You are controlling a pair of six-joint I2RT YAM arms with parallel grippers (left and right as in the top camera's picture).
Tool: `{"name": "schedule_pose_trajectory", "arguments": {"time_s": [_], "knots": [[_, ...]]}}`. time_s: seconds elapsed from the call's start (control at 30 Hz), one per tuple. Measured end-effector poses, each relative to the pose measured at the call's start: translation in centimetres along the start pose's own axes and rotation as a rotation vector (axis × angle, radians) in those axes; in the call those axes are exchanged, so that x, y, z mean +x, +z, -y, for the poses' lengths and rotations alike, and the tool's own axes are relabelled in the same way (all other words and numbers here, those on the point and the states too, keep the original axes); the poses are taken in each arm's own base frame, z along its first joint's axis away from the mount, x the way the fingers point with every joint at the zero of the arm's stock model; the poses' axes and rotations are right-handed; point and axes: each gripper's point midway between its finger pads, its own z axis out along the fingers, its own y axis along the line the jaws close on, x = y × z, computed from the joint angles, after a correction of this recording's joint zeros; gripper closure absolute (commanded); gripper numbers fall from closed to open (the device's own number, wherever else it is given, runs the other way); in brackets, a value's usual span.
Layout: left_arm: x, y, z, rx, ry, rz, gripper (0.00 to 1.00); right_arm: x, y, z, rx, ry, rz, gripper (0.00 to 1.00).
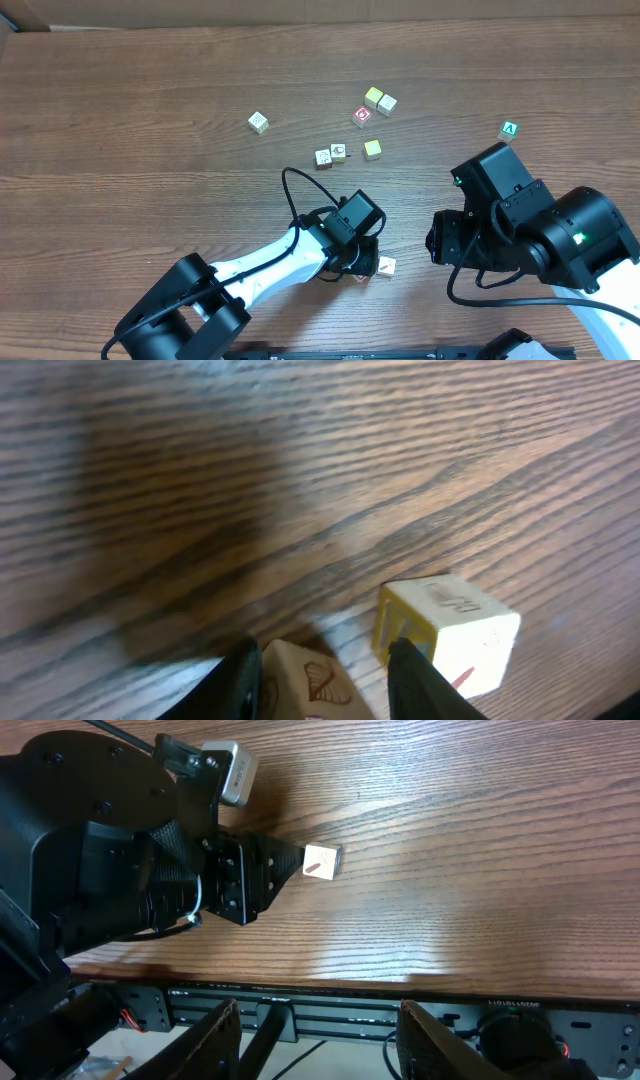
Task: Flip 5 blocks
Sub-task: 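Carry the red Y block forward and place it beside the 4 block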
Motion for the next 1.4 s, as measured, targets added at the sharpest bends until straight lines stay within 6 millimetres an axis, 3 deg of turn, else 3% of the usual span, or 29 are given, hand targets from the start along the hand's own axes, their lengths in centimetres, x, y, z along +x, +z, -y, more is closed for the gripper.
{"name": "schedule_pose_trajectory", "arguments": {"time_s": [0.13,0.33,0.37,0.43,0.53,0.8,1.4], "knots": [[-0.1,-0.3,-1.8,-0.043,-0.061,-0.02,0.68,0.0,0.0,0.0,0.0,-0.001,-0.001,0.48],[-1.3,-2.1,-7.1,-0.135,-0.192,-0.036,0.67,0.0,0.0,0.0,0.001,0.0,-0.001,0.48],[-1.3,-2.4,-7.8,-0.147,-0.206,-0.04,0.69,0.0,0.0,0.0,0.001,-0.001,-0.001,0.48],[-1.1,-2.9,-9.1,-0.174,-0.217,-0.055,0.94,0.0,0.0,0.0,0.001,0.0,-0.001,0.48],[0.1,-3.4,-10.1,-0.213,-0.187,-0.109,0.96,0.1,0.0,0.1,0.003,-0.001,-0.005,0.48],[2.7,-3.0,-8.7,-0.229,-0.007,-0.192,0.96,0.9,0.0,0.6,0.025,0.005,-0.035,0.48],[4.8,-1.9,-3.5,-0.056,0.125,-0.244,0.96,1.0,0.0,0.5,0.017,0.005,-0.043,0.48]]}}
